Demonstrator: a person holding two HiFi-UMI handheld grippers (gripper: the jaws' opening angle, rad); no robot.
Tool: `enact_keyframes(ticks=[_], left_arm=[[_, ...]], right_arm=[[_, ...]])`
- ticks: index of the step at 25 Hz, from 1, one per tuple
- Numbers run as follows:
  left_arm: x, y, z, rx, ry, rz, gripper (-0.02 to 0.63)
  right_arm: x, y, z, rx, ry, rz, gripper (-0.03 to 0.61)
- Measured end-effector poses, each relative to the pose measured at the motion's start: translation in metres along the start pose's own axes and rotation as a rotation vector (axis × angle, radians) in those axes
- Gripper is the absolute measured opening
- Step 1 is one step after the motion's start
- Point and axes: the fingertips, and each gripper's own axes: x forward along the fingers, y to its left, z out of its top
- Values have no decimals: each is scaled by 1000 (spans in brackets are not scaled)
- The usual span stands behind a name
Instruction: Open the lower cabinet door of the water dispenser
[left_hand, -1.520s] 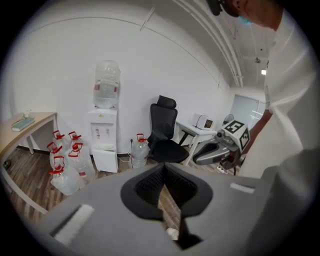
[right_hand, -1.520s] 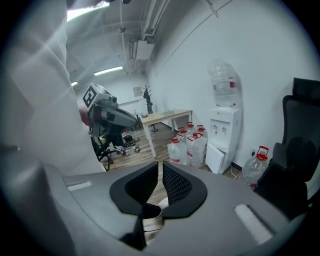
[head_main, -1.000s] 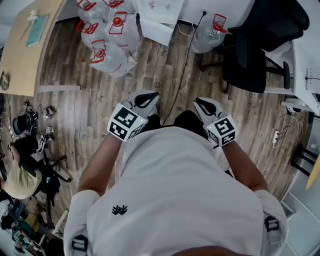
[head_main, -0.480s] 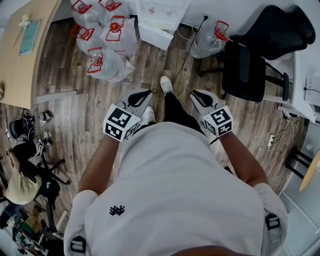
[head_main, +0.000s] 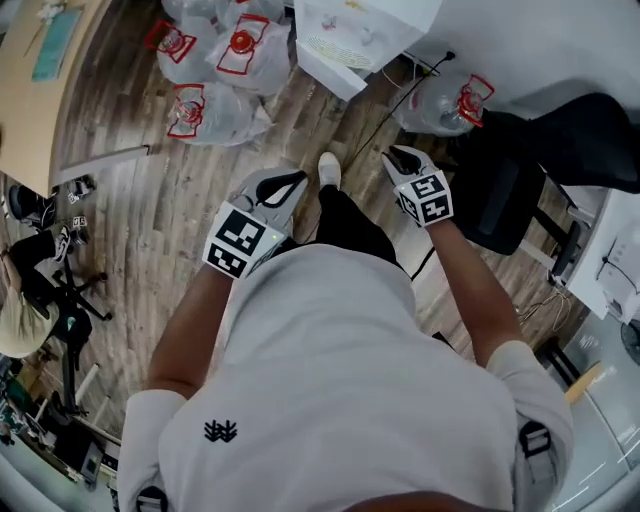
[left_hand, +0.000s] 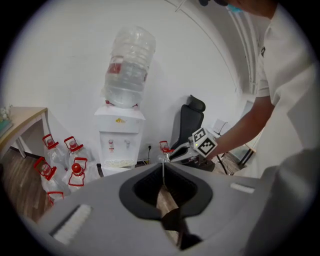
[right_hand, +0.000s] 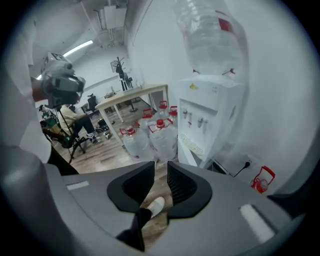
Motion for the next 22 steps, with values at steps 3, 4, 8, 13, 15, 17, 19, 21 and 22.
enact_keyframes(ticks=[3,4,8,13,15,17,19,21,22], left_arm=[[17,15,4,-44,4,38,57],[22,20,6,-59,0,49,57],[39,43,8,-134,-40,105,57],[60,69,-19,-216,-62,112,57],[59,68,-32,-223,-52,98,57],[60,71,-44,-218,-48,89,55],[64,73,-56,-216,-45,83,57],[68,79,-68,-214,-42,81,57],[71,82,-73,-216,-40,81,57]], right_arm=[[49,-39,-12,-42,91,32,58],[63,-50,-15,-55,124,45,60],[124,-86,-29,-150,250,99,75],[210,-128,-53,-217,377,86,86],[234,-136,-64,-220,412,70,86],[260,-145,-70,-234,433,58,86],[282,-155,-76,-240,447,44,86],[301,-167,-81,-239,456,27,86],[310,-173,-83,-242,463,21,88]])
